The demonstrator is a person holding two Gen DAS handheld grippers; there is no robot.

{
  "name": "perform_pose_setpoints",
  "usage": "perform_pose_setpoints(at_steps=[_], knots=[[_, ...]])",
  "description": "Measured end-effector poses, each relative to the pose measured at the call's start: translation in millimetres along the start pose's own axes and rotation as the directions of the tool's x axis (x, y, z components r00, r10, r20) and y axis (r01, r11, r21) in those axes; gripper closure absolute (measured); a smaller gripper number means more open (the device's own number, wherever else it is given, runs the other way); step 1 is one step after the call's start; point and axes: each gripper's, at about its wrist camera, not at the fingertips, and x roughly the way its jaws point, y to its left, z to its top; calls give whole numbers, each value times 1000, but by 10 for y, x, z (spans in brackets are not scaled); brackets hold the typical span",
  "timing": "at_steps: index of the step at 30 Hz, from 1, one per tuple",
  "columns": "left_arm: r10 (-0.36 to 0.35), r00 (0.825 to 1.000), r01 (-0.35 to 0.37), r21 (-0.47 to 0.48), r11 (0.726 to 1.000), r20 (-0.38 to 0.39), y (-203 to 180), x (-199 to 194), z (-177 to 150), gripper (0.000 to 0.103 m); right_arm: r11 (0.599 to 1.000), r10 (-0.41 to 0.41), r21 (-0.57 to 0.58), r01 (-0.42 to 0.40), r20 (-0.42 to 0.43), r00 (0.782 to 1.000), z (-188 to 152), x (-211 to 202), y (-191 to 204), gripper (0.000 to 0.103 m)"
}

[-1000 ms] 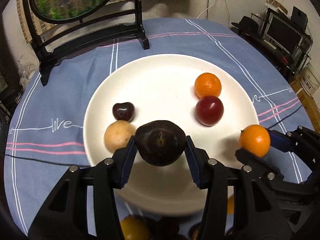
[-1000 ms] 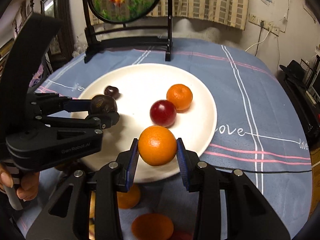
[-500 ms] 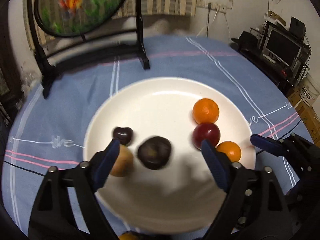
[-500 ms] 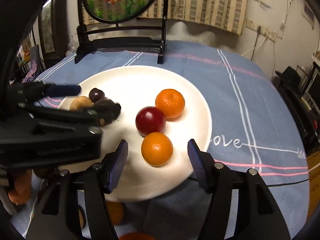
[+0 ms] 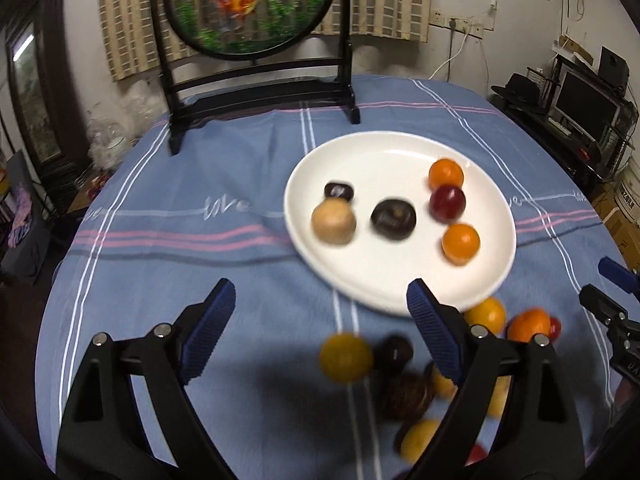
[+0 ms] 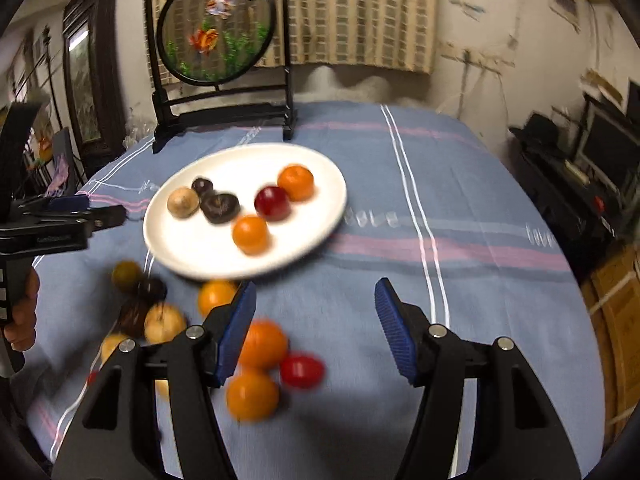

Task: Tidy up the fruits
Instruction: 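Withdraw both open tools from the plate back toward the fruit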

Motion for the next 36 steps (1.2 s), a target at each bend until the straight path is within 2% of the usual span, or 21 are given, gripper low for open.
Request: perform_pose_setpoints(at_steps=[3,7,13,16,19,24,31,36], knots=[[13,1000,-13,5,1000,0,14,-143,-219,13,999,2,46,-2,-1,1000,-221,-126,-51,41],[26,1000,-26,26,999,-9,-10,-306,-494,12,996,22,82,-19,-43,999,-496,-215,-81,41],[5,1000,-4,40,999,-27,-50,-465,-824,12,994,60,96,-54,-58,997,-770,-337,-47,41],[-32,997,34,22,999,-67,-70,-462,-964,12,990,66,125,-66,8,998,-807,-469,-78,41],[-41,995,44,31,999,-91,-114,-459,-1097,12,987,88,135,-91,31,996,-820,-542,-86,40],[-64,993,69,48,996,-100,-184,-479,-1178,12,992,55,114,-59,37,998,-854,-561,-20,40],[-85,988,94,72,993,-126,-281,-421,-1237,12,994,69,87,-68,-10,998,-896,-467,73,40],[-68,985,85,104,991,-158,-362,-274,-1273,12,984,122,131,-123,15,992,-887,-493,45,40]])
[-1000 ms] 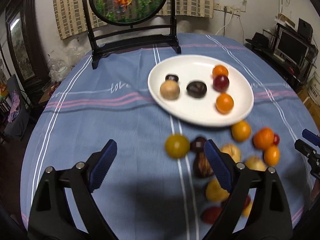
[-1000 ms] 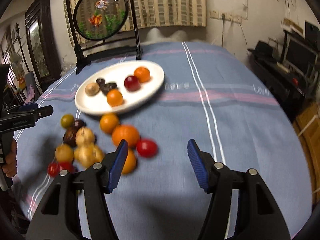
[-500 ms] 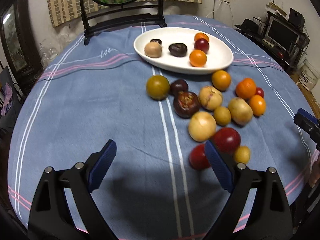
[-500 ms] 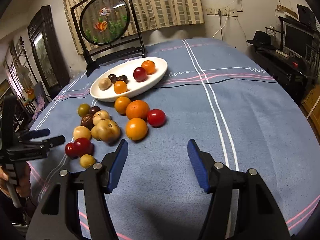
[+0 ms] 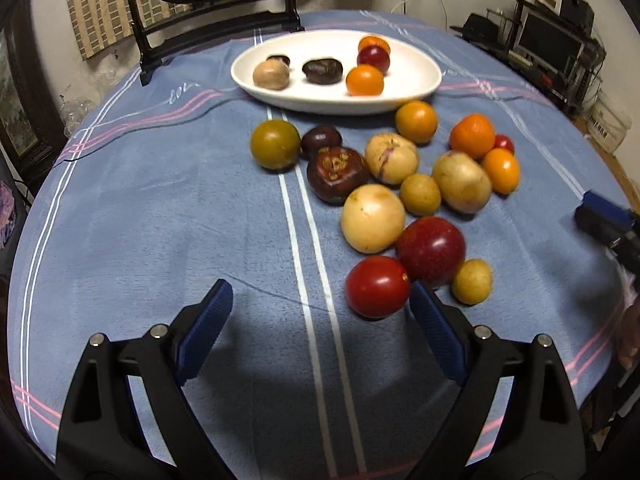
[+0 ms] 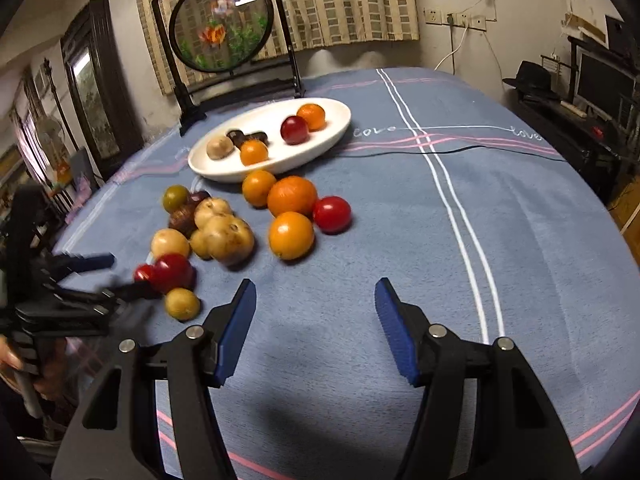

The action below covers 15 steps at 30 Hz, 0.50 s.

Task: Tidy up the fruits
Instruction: 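Withdraw both open tools from the plate back toward the fruit, then grasp a red tomato with the left tool while the right tool grasps a small yellow fruit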

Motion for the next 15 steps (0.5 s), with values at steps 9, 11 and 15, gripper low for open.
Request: perform_pose_setpoints(at_steps=[9,11,15], knots=[[-49,999,49,-7,999,-18,1,107,54,25,999,31,-16,-31,-21,999,-16,37,110,40],[-90,996,90,16,996,-9,-35,96,65,47,999,32,-30,-33,-32,999,-33,55,159,40],[-100,995,100,42,994,4,-89,73,67,72,998,34,-56,-36,-44,998,-37,73,240,40]])
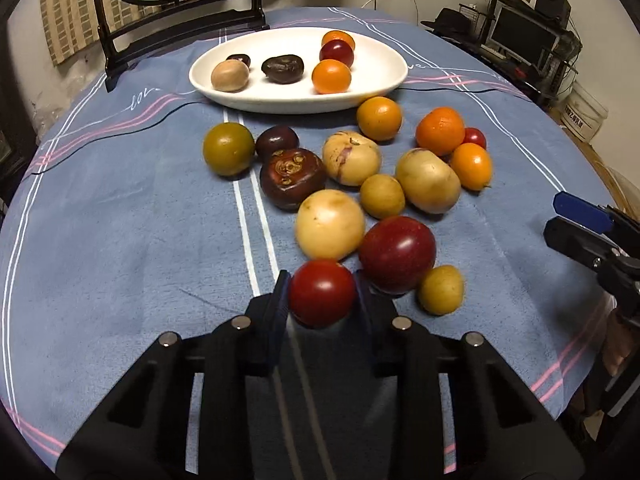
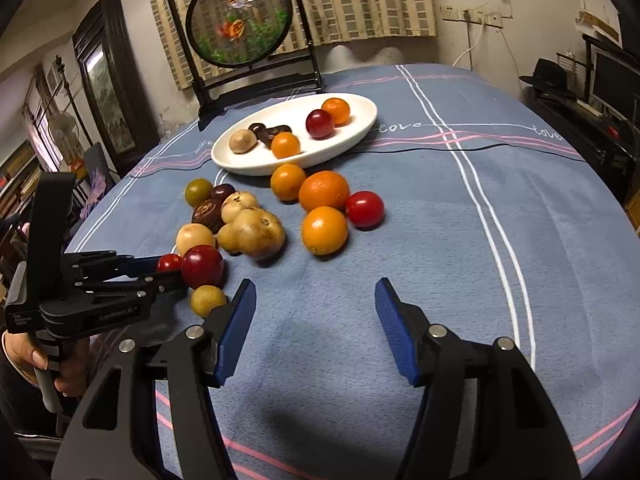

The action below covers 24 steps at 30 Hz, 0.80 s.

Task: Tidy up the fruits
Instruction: 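Grasp a red tomato with the left tool while the right tool grasps a small yellow fruit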

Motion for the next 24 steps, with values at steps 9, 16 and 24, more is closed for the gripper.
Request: perform_pose_setpoints(at_steps=[9,16,24], knots=[[35,997,-30,-73,997,63,317,-270,-52,72,987,81,-130,-93,-94,992,-36,100,431,40],[39,997,-32,-120,992,59,480,-282,-96,72,972,48,-219,-84,-163,985,-41,356,812,41],[30,998,-22,-132,991,60,544,-272,-129,72,961,-32,-276,-22,-188,982,-38,553,946,66]])
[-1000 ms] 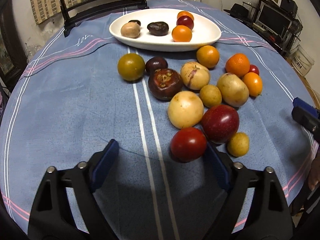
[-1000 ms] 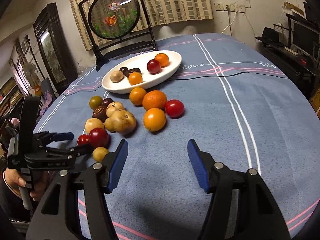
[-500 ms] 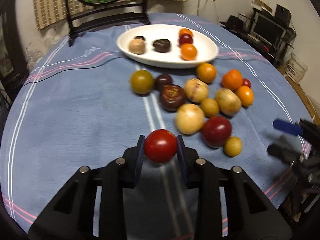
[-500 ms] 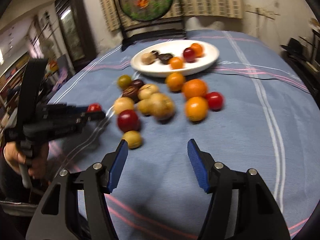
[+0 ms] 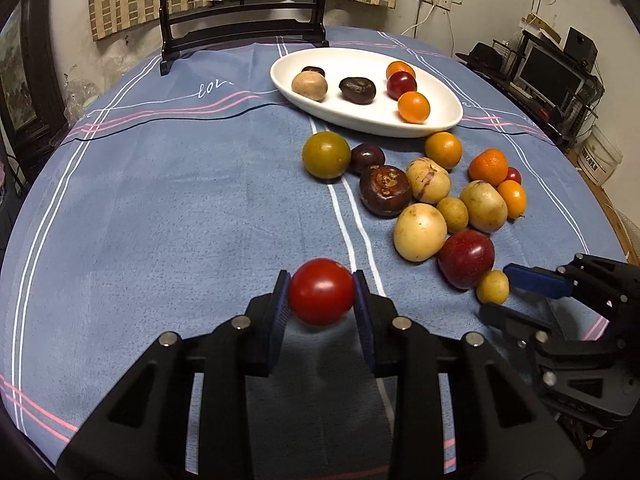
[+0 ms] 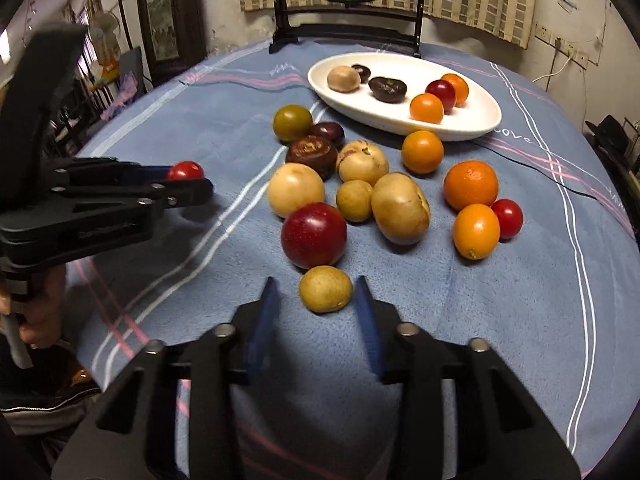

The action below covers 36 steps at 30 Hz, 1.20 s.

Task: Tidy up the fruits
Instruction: 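Grasp a red tomato with the left tool while the right tool grasps a small yellow fruit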

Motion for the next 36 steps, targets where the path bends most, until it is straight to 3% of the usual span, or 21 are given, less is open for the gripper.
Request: perform_pose_setpoints(at_steps=[2,8,16,20,27,36], knots=[[2,1000,-2,-2,1000,-2,1,8,-2,72,1000,-19,-1,19,-8,1000,7,36,-12,76],[6,1000,-6,-9,1000,-9,31,31,12,72,1000,3,3,-3,0,1000,-17,14,-84,76],[8,1000,-8,7,1000,5,19,-32,113,72,998,-19,56,14,80,997,8,-291,-376,76],[7,999,-8,37,999,44,-30,-133,349,72,997,-28,73,19,121,992,134,-411,-547,76],[5,994,-14,79,997,112,-188,-120,965,72,997,-38,73,24,202,979,646,-482,-766,76],[-26,1000,25,49,999,13,-290,548,1533,71,992,-110,73,99,162,981,1256,4,-1036,76]])
